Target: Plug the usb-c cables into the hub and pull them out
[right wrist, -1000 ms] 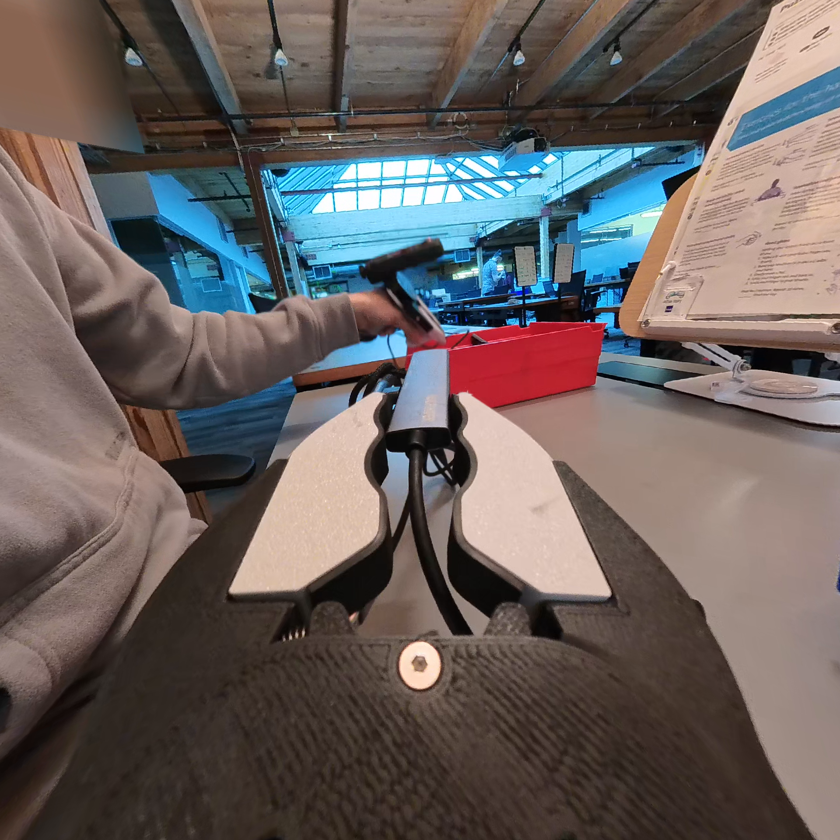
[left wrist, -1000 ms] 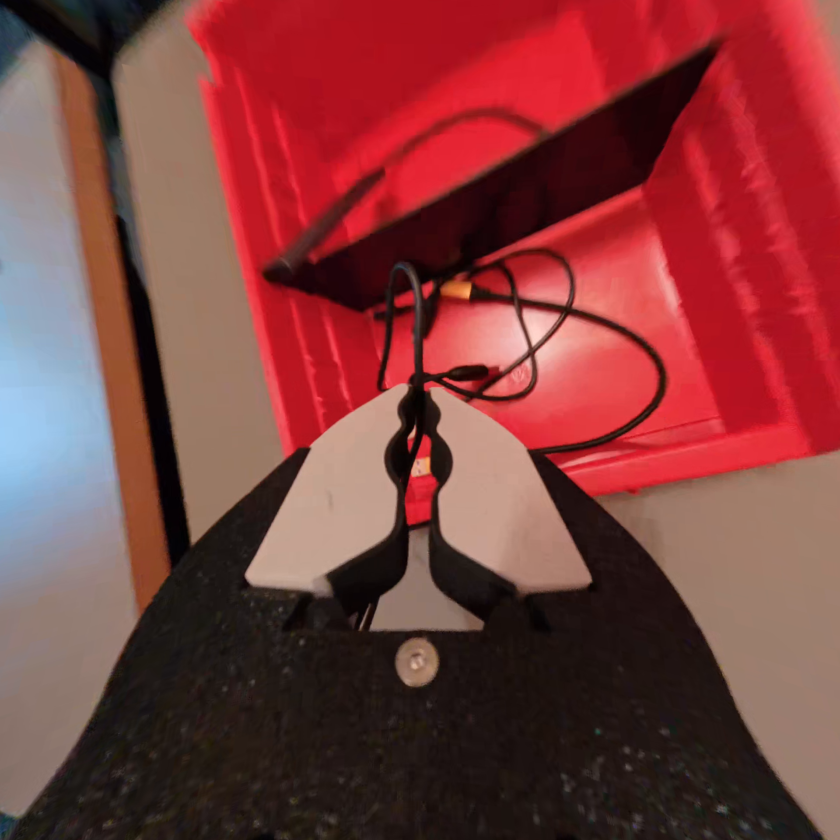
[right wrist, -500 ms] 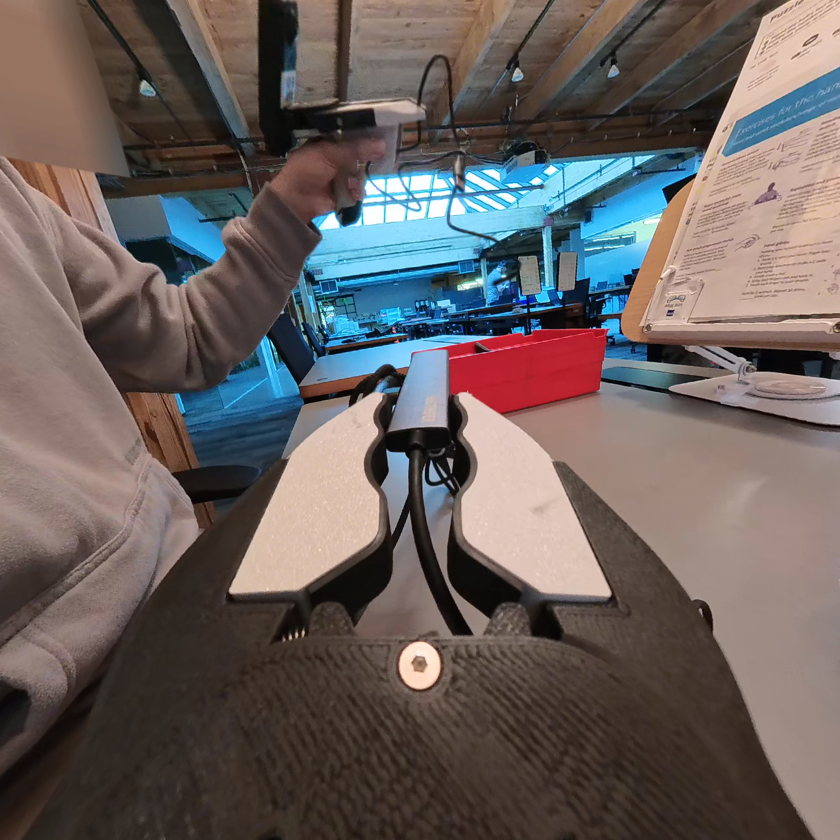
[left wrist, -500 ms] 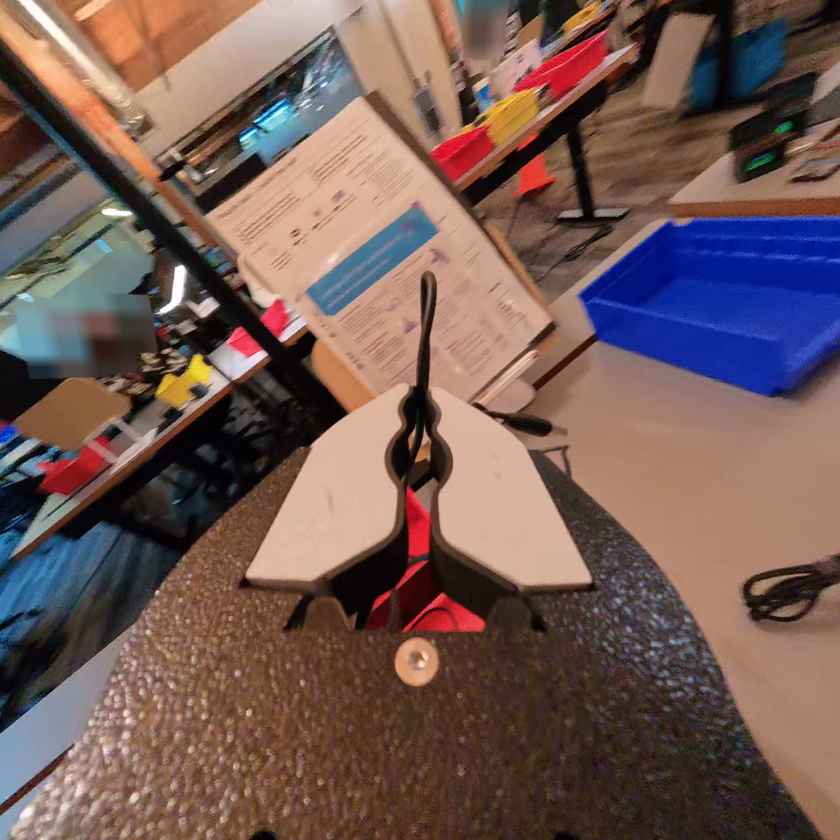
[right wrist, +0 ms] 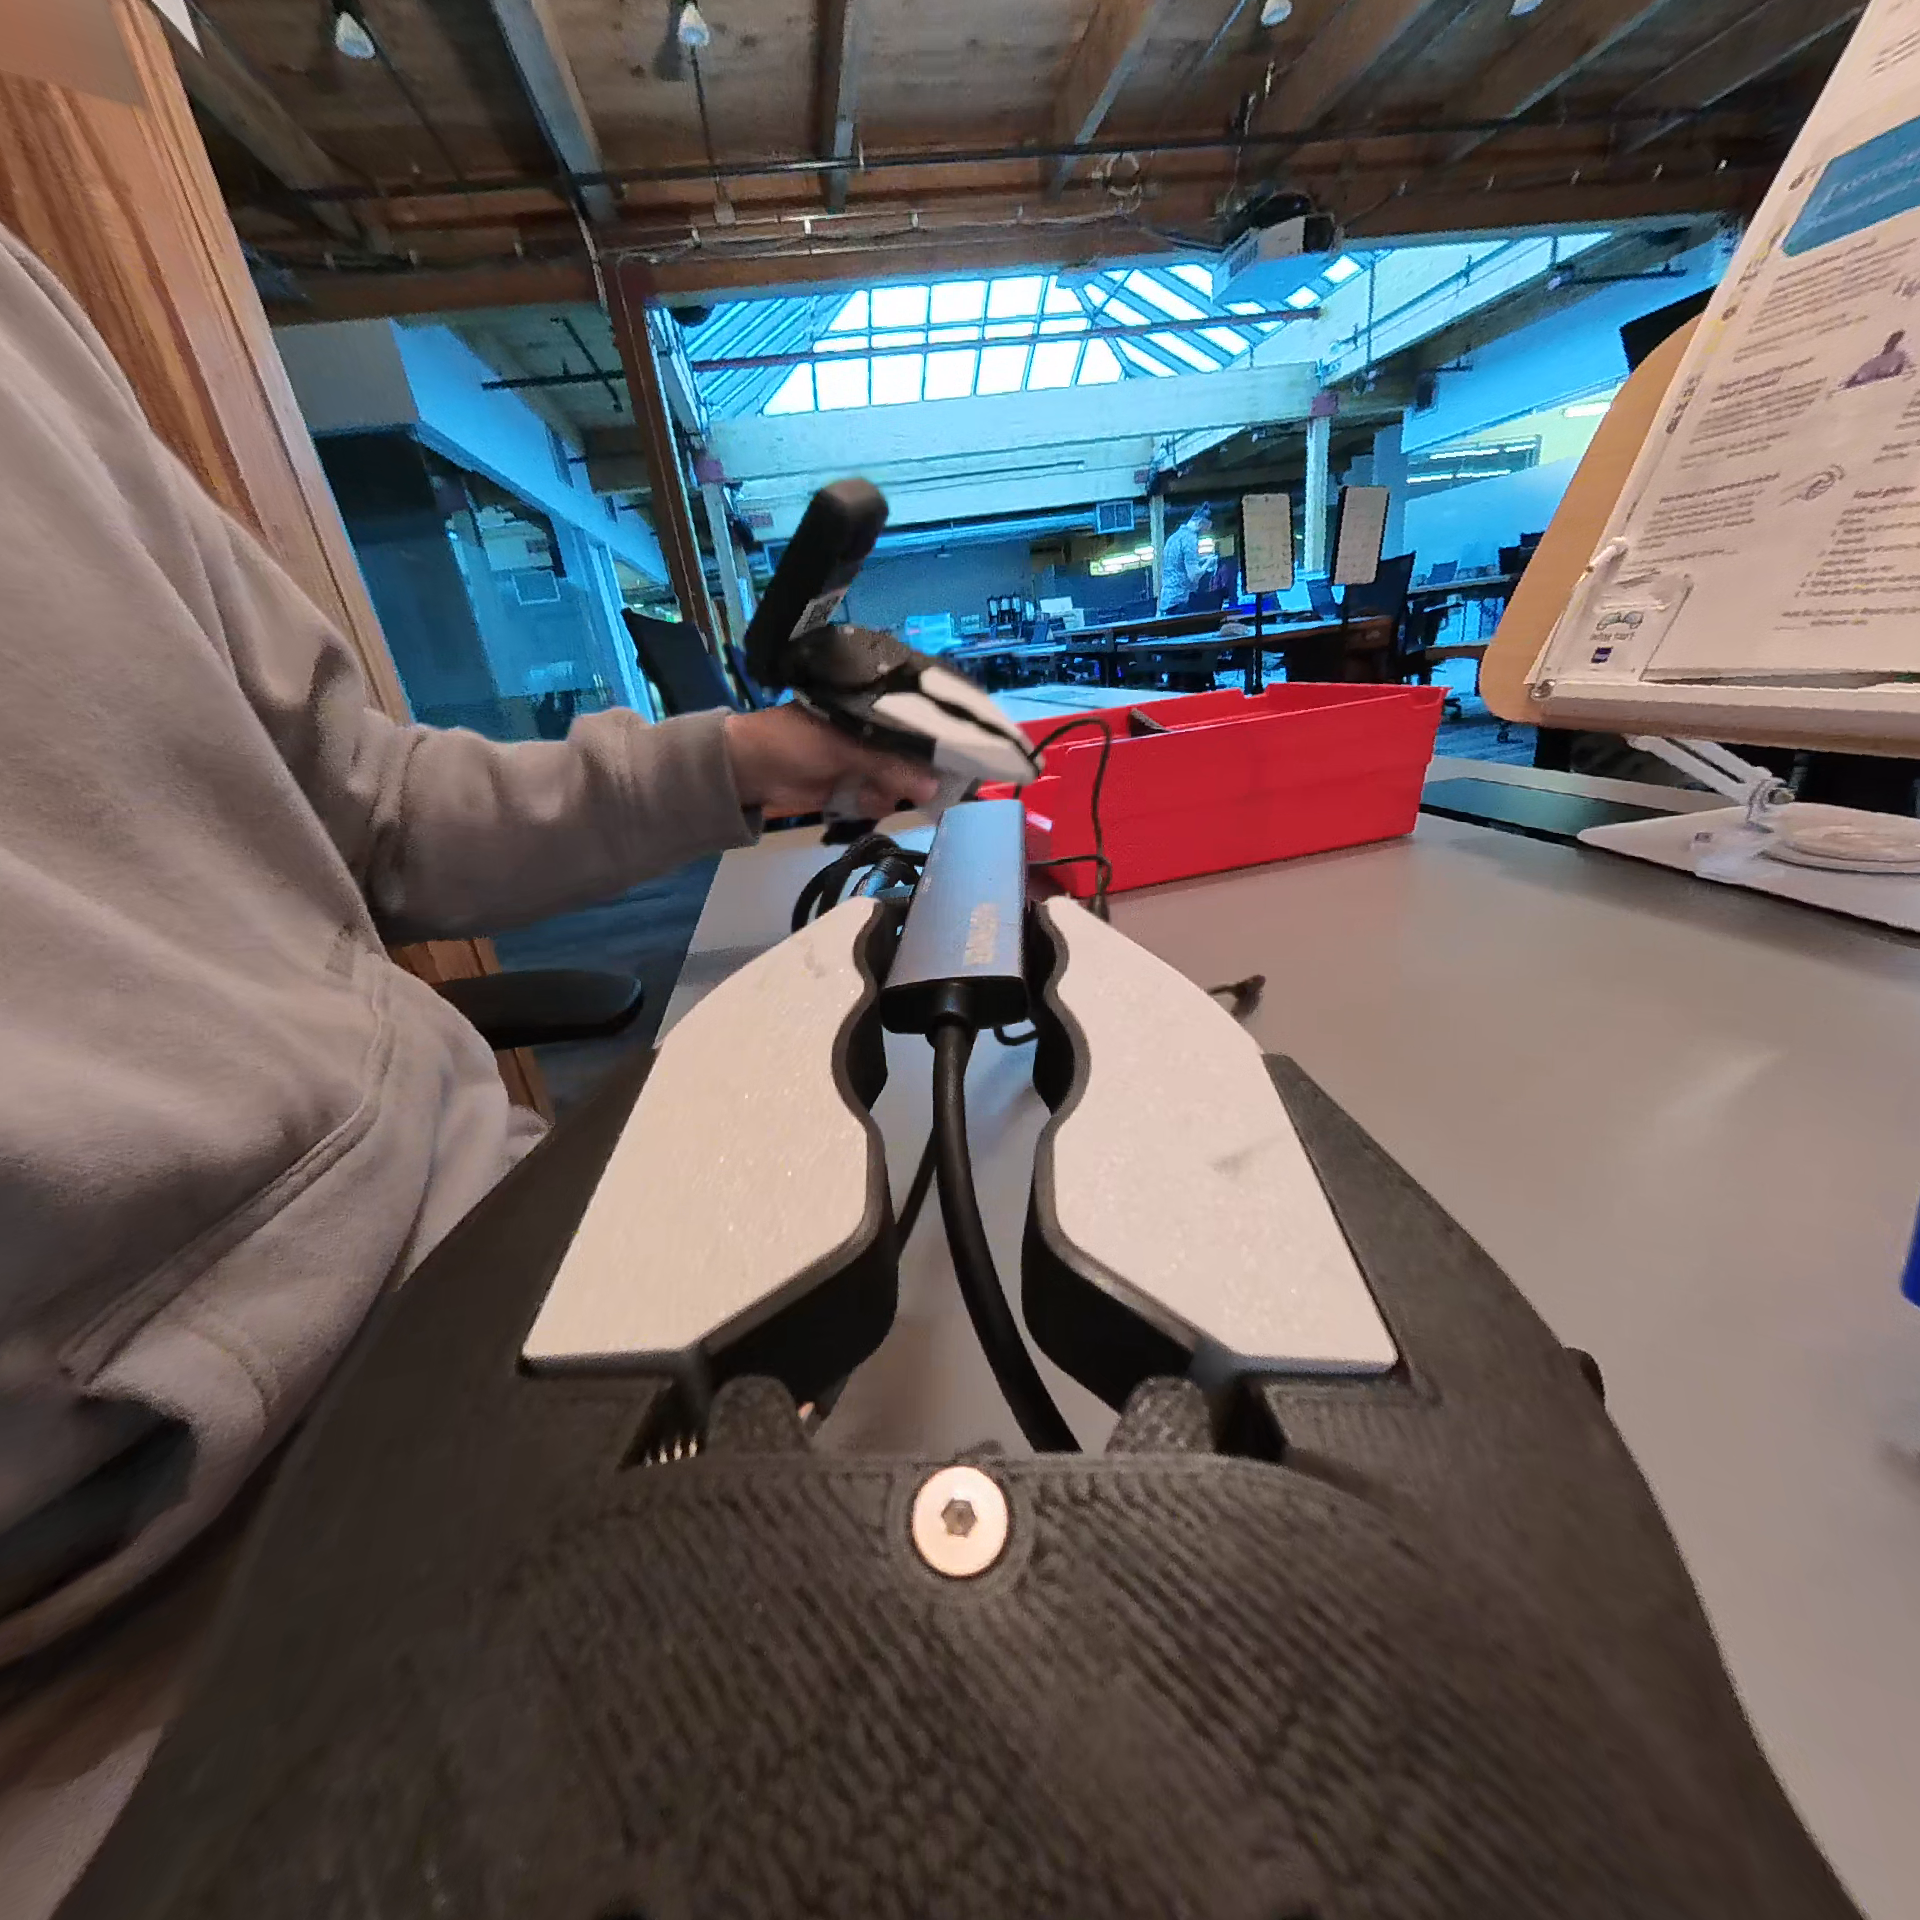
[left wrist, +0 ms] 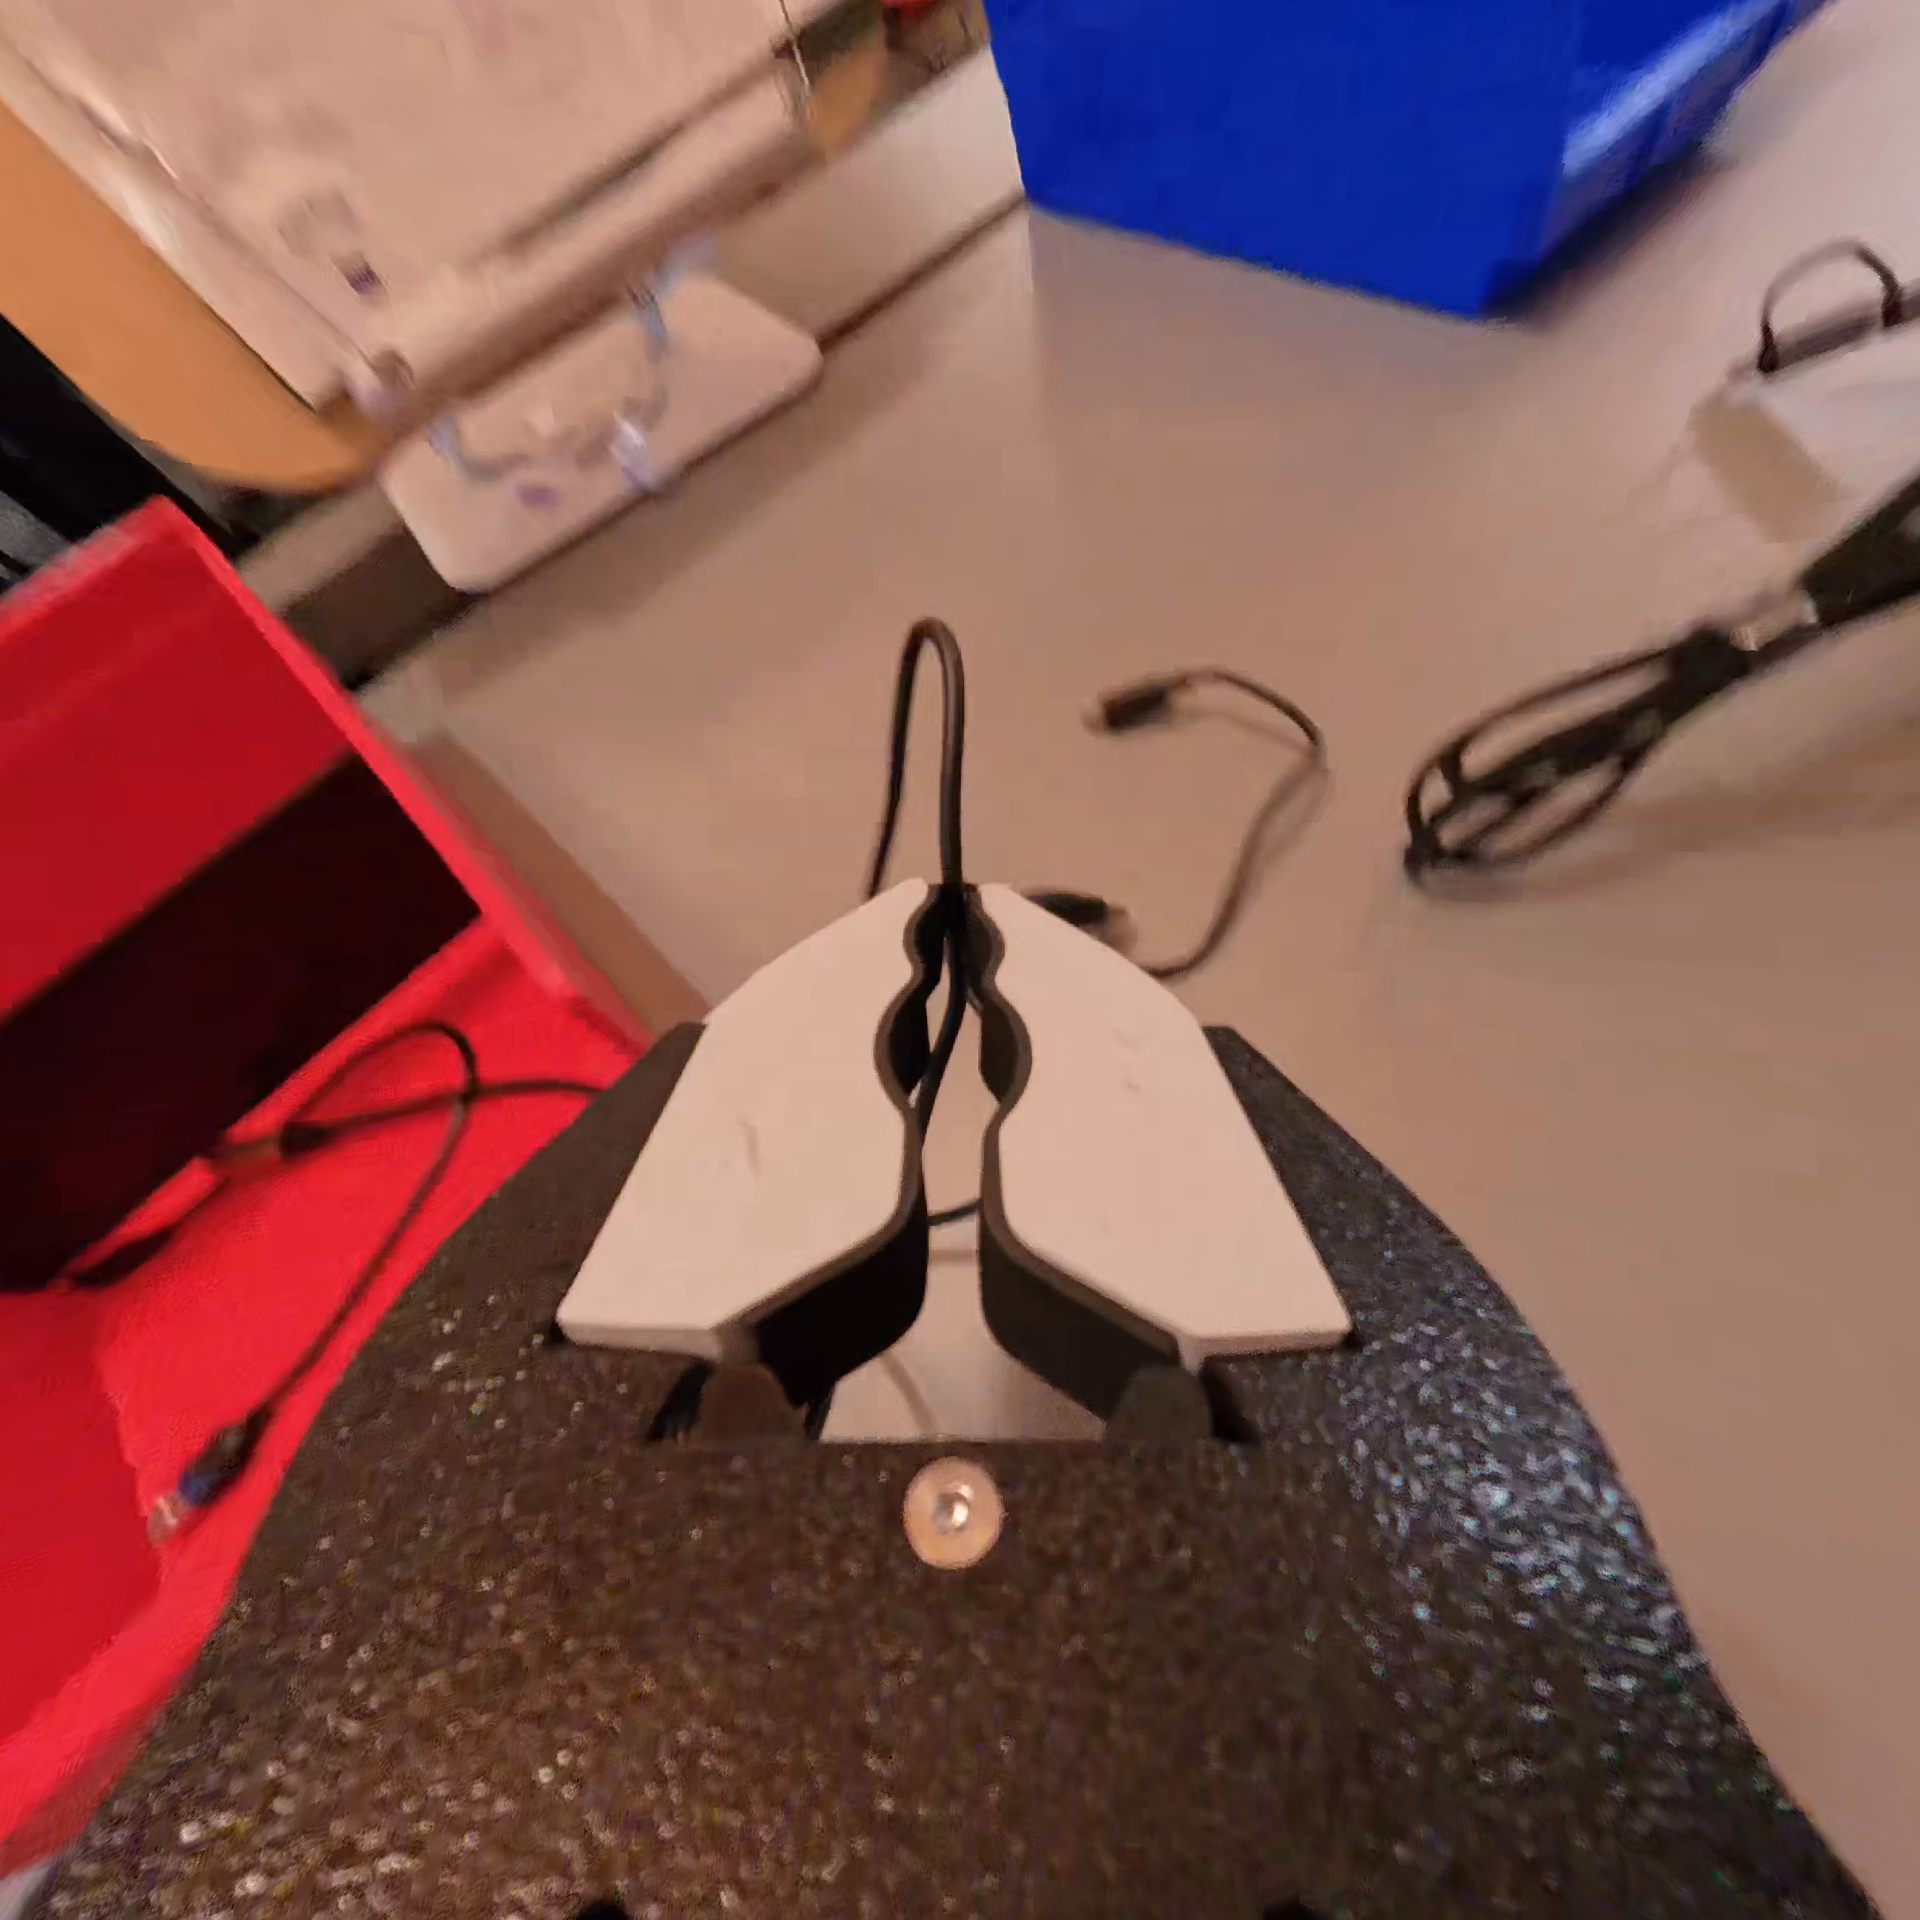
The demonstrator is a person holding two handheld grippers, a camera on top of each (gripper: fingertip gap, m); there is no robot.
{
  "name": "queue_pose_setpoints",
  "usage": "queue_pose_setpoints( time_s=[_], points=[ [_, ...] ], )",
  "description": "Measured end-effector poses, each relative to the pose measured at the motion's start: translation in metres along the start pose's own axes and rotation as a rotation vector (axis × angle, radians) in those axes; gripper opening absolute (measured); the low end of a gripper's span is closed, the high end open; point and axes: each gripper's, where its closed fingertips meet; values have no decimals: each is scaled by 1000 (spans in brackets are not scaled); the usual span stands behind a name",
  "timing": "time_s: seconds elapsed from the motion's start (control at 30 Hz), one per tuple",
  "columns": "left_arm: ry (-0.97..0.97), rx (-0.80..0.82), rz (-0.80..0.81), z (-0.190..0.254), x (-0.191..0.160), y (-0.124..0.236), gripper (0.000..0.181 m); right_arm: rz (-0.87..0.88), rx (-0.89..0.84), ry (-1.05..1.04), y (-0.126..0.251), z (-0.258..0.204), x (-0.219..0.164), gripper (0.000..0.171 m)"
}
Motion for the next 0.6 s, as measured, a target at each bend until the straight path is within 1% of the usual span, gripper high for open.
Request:
queue_pose_setpoints(
  time_s=[0.03, 0.07, 0.13, 0.2, 0.27, 0.3, 0.33, 0.4, 0.47, 0.53, 0.57, 0.6],
  points=[
    [6, -43, -38, 3, -14, 3, 3, 5, 0, -6, 0, 1, 1, 24],
    [19, -75, -75, 4, -26, 6, 8, 5, 1, -10, 1, 1, 1, 24],
    [47, -134, -169, 5, -48, 14, 23, 6, -7, -8, 0, 2, 1, 24],
    [67, -202, -303, 9, -70, 24, 38, 5, -15, -9, 0, 4, 1, 24],
    [75, -275, -397, 15, -80, 36, 52, 2, -22, -7, -1, 4, 0, 24],
    [93, -278, -398, 16, -75, 40, 60, 1, -23, -7, -1, 4, 0, 24],
    [128, -256, -359, 15, -61, 40, 58, -2, -23, -6, -1, 4, 0, 24],
    [260, -215, -231, 15, -20, 33, 52, -13, -21, -5, -3, 4, -1, 24],
    [398, -211, -147, 19, 15, 19, 48, -22, -24, -1, -4, 4, -2, 24],
    [450, -191, -154, 23, 33, -7, 48, -31, -22, 2, -6, 4, -3, 24],
    [471, -188, -191, 24, 36, -24, 48, -33, -25, 4, -6, 4, -3, 25],
    [505, -218, -238, 29, 37, -42, 49, -32, -28, 6, -6, 4, -3, 25]
  ],
)
Point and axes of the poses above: each gripper's, where its closed fingertips meet, y back along the fingers, x out of its top, z = x × y across the jaws, and after that the axes turned 10 degrees about -z, right-handed
